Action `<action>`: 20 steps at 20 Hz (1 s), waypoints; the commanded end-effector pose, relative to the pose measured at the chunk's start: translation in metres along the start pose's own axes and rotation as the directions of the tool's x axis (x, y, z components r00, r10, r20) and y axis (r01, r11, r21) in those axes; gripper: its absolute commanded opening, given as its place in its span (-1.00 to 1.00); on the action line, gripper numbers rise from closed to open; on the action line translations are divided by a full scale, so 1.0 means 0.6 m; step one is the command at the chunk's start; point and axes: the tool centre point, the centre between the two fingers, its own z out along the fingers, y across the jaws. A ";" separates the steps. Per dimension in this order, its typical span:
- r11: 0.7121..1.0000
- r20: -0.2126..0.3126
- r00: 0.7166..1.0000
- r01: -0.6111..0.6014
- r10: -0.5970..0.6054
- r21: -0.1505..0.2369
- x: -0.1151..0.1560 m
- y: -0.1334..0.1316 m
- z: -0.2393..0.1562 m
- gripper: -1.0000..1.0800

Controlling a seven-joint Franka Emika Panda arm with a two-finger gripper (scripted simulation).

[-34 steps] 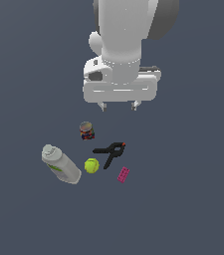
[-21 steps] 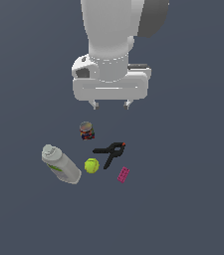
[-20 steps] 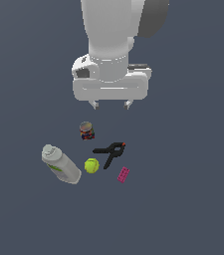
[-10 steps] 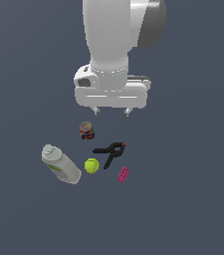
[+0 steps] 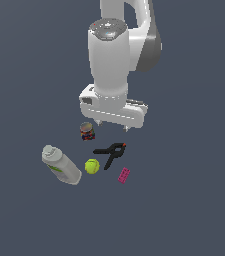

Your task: Pick up a designated object from a clutter of objects.

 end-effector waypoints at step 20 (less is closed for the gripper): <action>0.857 -0.015 0.857 -0.515 0.514 -0.020 -0.011 0.011 0.237 0.92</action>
